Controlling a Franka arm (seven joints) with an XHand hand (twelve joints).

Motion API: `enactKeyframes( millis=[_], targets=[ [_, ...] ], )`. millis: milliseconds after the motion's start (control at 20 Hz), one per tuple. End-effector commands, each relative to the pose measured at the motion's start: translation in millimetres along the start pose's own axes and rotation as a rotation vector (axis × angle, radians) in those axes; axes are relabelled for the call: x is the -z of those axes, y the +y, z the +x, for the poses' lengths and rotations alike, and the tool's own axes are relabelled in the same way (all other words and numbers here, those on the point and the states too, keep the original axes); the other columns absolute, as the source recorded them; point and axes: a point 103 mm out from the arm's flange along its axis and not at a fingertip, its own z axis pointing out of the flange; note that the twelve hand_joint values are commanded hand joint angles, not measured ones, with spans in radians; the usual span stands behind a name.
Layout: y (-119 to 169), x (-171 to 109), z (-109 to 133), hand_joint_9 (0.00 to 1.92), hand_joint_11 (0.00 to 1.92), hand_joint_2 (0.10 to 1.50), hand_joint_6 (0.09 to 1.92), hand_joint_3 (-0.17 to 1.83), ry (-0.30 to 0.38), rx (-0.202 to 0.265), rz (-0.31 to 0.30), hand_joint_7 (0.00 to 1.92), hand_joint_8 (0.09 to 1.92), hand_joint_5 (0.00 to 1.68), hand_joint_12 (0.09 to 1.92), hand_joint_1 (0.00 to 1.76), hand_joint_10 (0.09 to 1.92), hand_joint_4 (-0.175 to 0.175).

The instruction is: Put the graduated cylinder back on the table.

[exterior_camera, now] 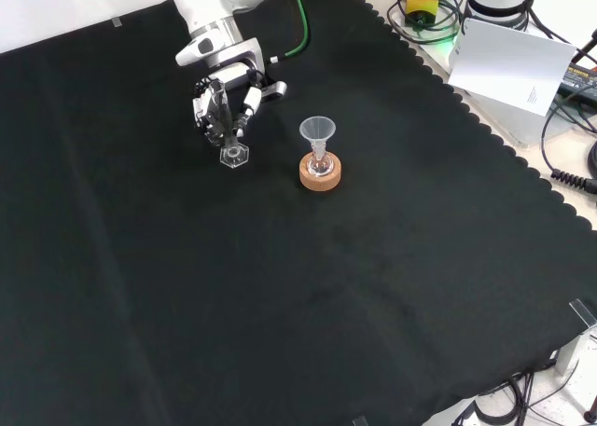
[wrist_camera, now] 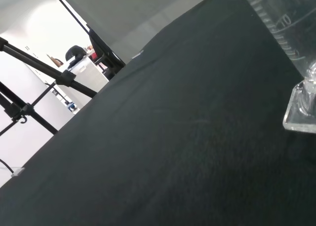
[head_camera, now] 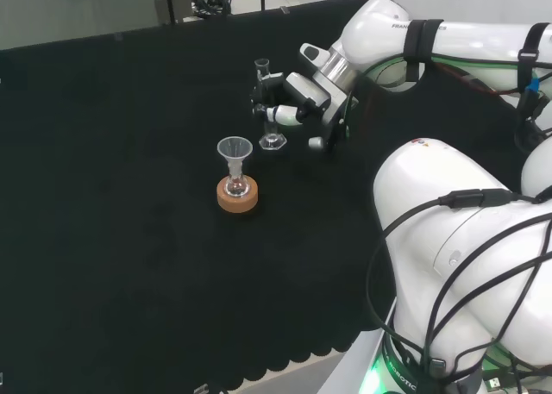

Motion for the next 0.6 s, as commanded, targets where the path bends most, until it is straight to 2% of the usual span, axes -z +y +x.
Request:
enactKeyframes(
  millis=[50,450,600],
  targets=[
    [0.6,-4.1,-0.8,1.37,1.14,1.18,1.18,0.0,0.025,-0.018,0.006,1.11,0.49,0.86,0.84,1.11,0.09,-0.14],
    [-1.2,-2.4,-1.2,1.35,1.14,1.18,1.19,0.0,0.039,-0.034,0.025,1.07,0.48,0.85,0.85,1.11,0.09,-0.132],
    [-3.0,-0.6,-1.7,1.32,1.06,1.18,1.17,0.0,0.043,-0.035,0.031,1.01,0.5,0.87,0.92,1.08,0.09,-0.074]
  ],
)
